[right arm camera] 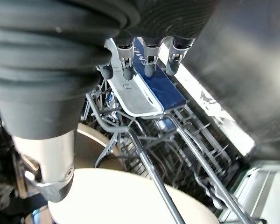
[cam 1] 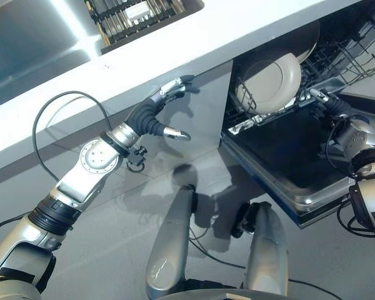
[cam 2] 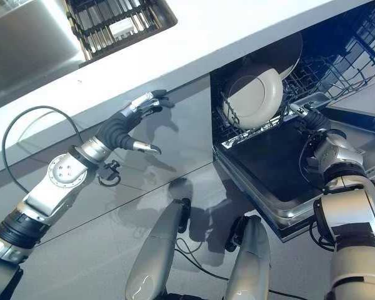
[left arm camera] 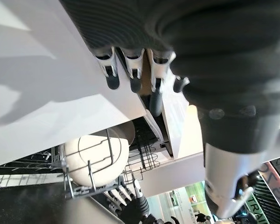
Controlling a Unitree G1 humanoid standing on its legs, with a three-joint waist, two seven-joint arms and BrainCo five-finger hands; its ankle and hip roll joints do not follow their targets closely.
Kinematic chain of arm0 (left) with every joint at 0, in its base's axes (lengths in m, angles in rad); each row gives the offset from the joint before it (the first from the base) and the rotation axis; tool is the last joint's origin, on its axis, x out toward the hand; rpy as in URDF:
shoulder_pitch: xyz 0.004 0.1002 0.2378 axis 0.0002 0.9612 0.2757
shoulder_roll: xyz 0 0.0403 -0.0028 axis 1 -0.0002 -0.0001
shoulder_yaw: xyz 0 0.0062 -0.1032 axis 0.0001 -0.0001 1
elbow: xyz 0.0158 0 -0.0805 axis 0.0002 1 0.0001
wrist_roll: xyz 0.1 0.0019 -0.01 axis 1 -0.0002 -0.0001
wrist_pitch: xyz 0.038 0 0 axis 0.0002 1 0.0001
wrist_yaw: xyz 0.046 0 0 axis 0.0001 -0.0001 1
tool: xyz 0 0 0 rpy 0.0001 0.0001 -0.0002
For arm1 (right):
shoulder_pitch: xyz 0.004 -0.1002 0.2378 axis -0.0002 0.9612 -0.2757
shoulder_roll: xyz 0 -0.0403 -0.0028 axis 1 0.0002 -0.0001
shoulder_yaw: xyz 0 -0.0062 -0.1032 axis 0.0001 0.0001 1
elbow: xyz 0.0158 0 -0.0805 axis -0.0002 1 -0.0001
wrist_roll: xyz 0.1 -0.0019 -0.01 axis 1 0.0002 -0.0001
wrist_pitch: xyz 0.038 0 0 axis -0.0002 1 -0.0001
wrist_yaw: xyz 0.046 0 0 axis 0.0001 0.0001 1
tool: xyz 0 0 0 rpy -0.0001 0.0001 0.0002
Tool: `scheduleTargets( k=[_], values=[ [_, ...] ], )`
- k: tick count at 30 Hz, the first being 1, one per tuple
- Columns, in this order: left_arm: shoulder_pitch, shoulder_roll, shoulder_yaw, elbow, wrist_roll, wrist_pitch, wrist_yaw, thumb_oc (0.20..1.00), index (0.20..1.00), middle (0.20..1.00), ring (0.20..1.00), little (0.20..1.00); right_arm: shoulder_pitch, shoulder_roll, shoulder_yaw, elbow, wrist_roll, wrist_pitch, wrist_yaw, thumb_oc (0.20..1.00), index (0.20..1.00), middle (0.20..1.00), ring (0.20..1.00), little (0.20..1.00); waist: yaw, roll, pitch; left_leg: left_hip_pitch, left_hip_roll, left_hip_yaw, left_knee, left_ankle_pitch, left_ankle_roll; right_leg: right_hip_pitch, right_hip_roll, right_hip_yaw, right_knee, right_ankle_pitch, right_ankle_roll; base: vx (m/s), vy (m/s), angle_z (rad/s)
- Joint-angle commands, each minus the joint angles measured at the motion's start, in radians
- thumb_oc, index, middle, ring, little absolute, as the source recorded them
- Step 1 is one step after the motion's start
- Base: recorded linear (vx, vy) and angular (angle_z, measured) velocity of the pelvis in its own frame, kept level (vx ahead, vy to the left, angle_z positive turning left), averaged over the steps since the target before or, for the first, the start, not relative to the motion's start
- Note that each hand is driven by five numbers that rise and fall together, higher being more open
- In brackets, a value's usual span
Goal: Pick up plates and place into dishwasher.
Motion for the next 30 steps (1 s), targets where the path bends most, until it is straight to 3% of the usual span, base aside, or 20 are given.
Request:
scheduleTargets(
  k=[1,9,12,15,16,18,22,23,24,26,29,30],
  values=[
    [-0.021,0.014,0.055,-0.041,-0.06,-0.065,0.026,1.0,1.0,1.0,1.0,1.0,-0.174,0.042,-0.012,-0.099,0.075,-0.097,0.021,1.0,1.0,1.0,1.0,1.0,0.04,0.027,0.006,0.074,-0.055,0.072,0.004,-0.164,0.143,0.018,0.057,0.018,-0.027,-0.013,-0.038,0.0,0.0,0.0],
    [0.008,0.006,0.072,-0.052,-0.091,-0.106,-0.023,1.0,1.0,1.0,1.0,1.0,-0.22,0.018,-0.003,-0.144,0.127,-0.175,0.0,1.0,1.0,1.0,1.0,1.0,0.049,0.01,-0.017,0.059,-0.05,0.075,0.034,-0.184,0.148,0.008,0.064,0.017,-0.03,-0.009,-0.04,0.0,0.027,0.02],
    [0.014,-0.001,0.07,-0.052,-0.085,-0.121,-0.042,1.0,1.0,1.0,1.0,1.0,-0.205,0.016,-0.005,-0.171,0.089,-0.192,-0.058,1.0,1.0,1.0,1.0,1.0,0.041,0.001,-0.026,0.052,-0.044,0.085,0.067,-0.203,0.151,0.0,0.065,0.028,-0.023,-0.007,-0.038,-0.04,0.084,0.01],
    [0.012,-0.013,0.059,-0.058,-0.078,-0.134,-0.048,1.0,1.0,1.0,1.0,1.0,-0.176,0.004,-0.004,-0.184,-0.063,-0.203,-0.222,1.0,1.0,1.0,1.0,1.0,0.026,-0.008,-0.029,0.057,-0.033,0.098,0.092,-0.226,0.156,0.004,0.066,0.037,-0.02,-0.008,-0.04,-0.06,0.114,0.0],
    [0.006,-0.021,0.048,-0.063,-0.065,-0.139,-0.041,1.0,1.0,1.0,1.0,1.0,-0.161,-0.007,-0.002,-0.174,-0.164,-0.207,-0.349,1.0,1.0,1.0,1.0,1.0,0.015,-0.014,-0.03,0.061,-0.024,0.105,0.102,-0.235,0.158,0.008,0.068,0.042,-0.023,-0.006,-0.042,-0.07,0.111,-0.07],
    [0.001,-0.032,0.035,-0.06,-0.037,-0.144,-0.025,1.0,1.0,1.0,1.0,1.0,-0.124,-0.014,-0.01,-0.175,-0.309,-0.184,-0.484,1.0,1.0,1.0,1.0,1.0,0.0,-0.02,-0.029,0.069,-0.015,0.112,0.119,-0.249,0.164,0.015,0.07,0.048,-0.022,-0.006,-0.044,-0.08,0.119,-0.12],
    [-0.014,-0.062,-0.007,-0.056,0.02,-0.16,0.019,1.0,1.0,1.0,1.0,1.0,-0.044,-0.008,-0.042,-0.204,-0.382,-0.145,-0.67,1.0,1.0,1.0,1.0,1.0,-0.032,-0.029,-0.024,0.093,0.002,0.132,0.119,-0.265,0.17,0.035,0.083,0.067,-0.047,0.003,-0.042,-0.12,0.102,-0.11],
    [-0.023,-0.065,-0.021,-0.054,0.032,-0.169,0.035,1.0,1.0,1.0,1.0,1.0,-0.015,-0.002,-0.061,-0.223,-0.395,-0.161,-0.721,1.0,1.0,1.0,1.0,1.0,-0.049,-0.031,-0.023,0.093,0.009,0.147,0.1,-0.235,0.176,0.035,0.085,0.066,-0.075,0.035,-0.051,-0.17,0.139,-0.16],
    [-0.025,-0.07,-0.029,-0.052,0.038,-0.172,0.038,1.0,1.0,1.0,1.0,1.0,-0.003,0.001,-0.068,-0.23,-0.395,-0.168,-0.744,1.0,1.0,1.0,1.0,1.0,-0.051,-0.03,-0.024,0.107,0.009,0.142,0.11,-0.267,0.172,0.044,0.091,0.078,-0.062,0.009,-0.04,-0.14,0.12,-0.21],
    [-0.039,-0.085,-0.05,-0.054,0.063,-0.179,0.057,1.0,1.0,1.0,1.0,1.0,0.051,0.026,-0.112,-0.263,-0.402,-0.222,-0.823,1.0,1.0,1.0,1.0,1.0,-0.074,-0.031,-0.02,0.116,0.016,0.159,0.084,-0.236,0.174,0.051,0.092,0.079,-0.096,0.044,-0.047,-0.18,0.11,-0.15],
    [-0.037,-0.1,-0.065,-0.052,0.09,-0.19,0.077,1.0,1.0,1.0,1.0,1.0,0.119,0.049,-0.151,-0.309,-0.465,-0.272,-0.94,1.0,1.0,1.0,1.0,1.0,-0.095,-0.03,-0.019,0.14,0.023,0.171,0.068,-0.24,0.172,0.07,0.098,0.089,-0.114,0.047,-0.044,-0.11,0.097,-0.16],
    [-0.034,-0.11,-0.072,-0.053,0.104,-0.194,0.087,1.0,1.0,1.0,1.0,1.0,0.154,0.061,-0.165,-0.34,-0.512,-0.279,-1.027,1.0,1.0,1.0,1.0,1.0,-0.106,-0.029,-0.017,0.149,0.023,0.176,0.065,-0.243,0.173,0.077,0.101,0.094,-0.119,0.046,-0.043,-0.07,0.115,-0.18]
  ],
)
